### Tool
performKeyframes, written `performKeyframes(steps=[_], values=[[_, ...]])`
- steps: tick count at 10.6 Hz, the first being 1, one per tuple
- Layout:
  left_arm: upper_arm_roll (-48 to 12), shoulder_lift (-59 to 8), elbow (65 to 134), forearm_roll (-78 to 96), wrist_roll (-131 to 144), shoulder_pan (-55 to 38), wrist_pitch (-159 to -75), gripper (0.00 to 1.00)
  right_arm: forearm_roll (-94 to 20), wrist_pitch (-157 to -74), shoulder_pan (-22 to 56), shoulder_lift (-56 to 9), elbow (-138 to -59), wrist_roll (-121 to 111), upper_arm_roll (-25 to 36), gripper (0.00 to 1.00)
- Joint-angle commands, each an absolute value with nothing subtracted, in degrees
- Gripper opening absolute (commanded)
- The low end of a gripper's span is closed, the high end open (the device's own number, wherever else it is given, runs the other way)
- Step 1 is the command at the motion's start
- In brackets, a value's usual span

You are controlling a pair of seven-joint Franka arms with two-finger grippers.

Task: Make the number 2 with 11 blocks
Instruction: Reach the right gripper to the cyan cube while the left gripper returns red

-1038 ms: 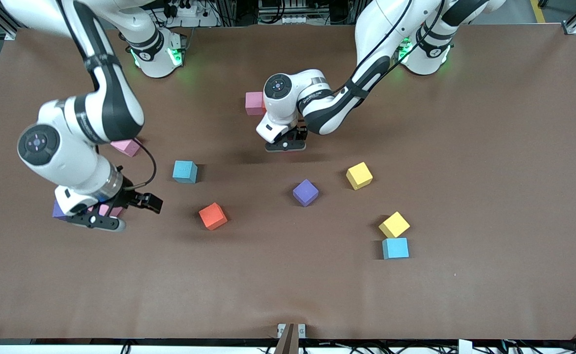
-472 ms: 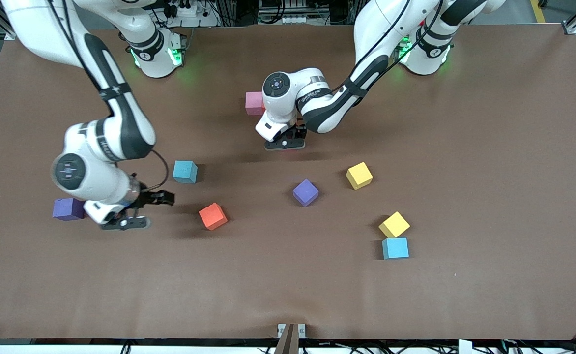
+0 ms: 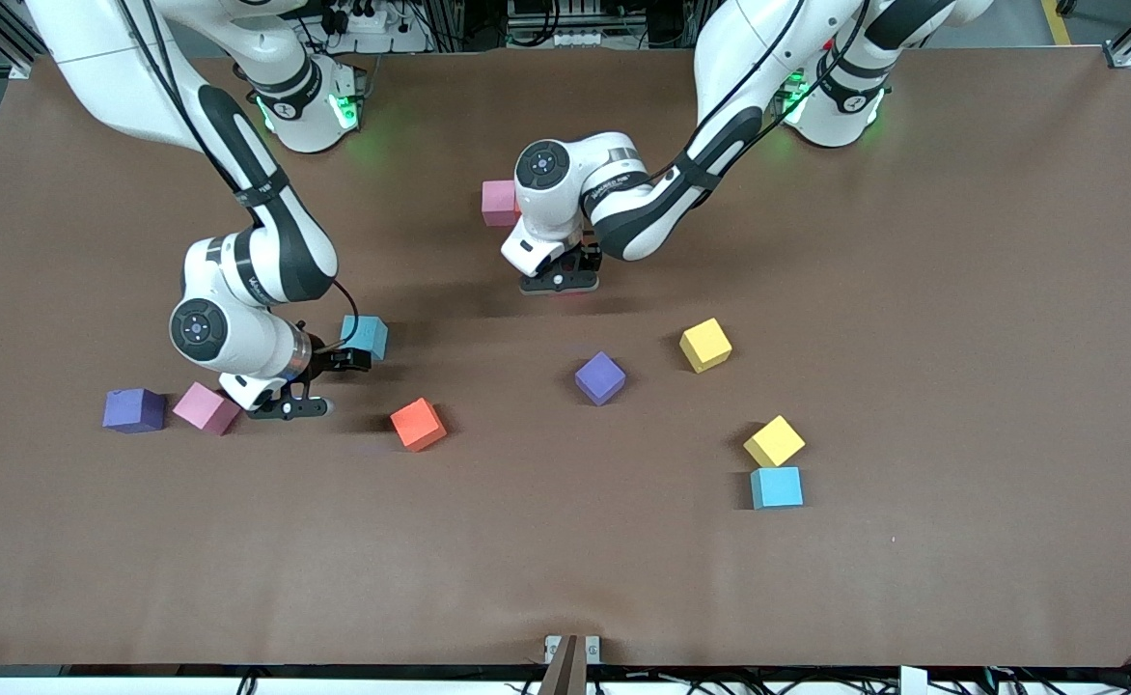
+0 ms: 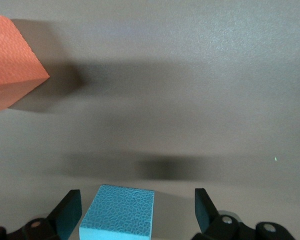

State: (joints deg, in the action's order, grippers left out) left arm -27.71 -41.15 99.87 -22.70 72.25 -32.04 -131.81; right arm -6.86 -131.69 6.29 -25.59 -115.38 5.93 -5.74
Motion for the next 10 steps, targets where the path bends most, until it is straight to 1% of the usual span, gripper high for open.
performKeyframes(steps=[1,5,10], values=[[-27.9,-39.9,103.1,-24.1,74.4,-32.3,-131.7,0.0,-9.2,-131.7,5.5,-23.2,-116.9,5.5,-6.2,1.0],[-27.9,-39.2,103.8,-23.8,74.4,-32.3,-131.7,0.0,-9.3,-129.6,6.2,-23.0,-117.1,5.7,-6.2,1.0],[-27.9,-39.4,103.7,-23.8,75.1,-32.6,-131.7,0.0,-10.7,-129.3,6.5,-23.0,-117.1,6.1,-6.2,1.0]])
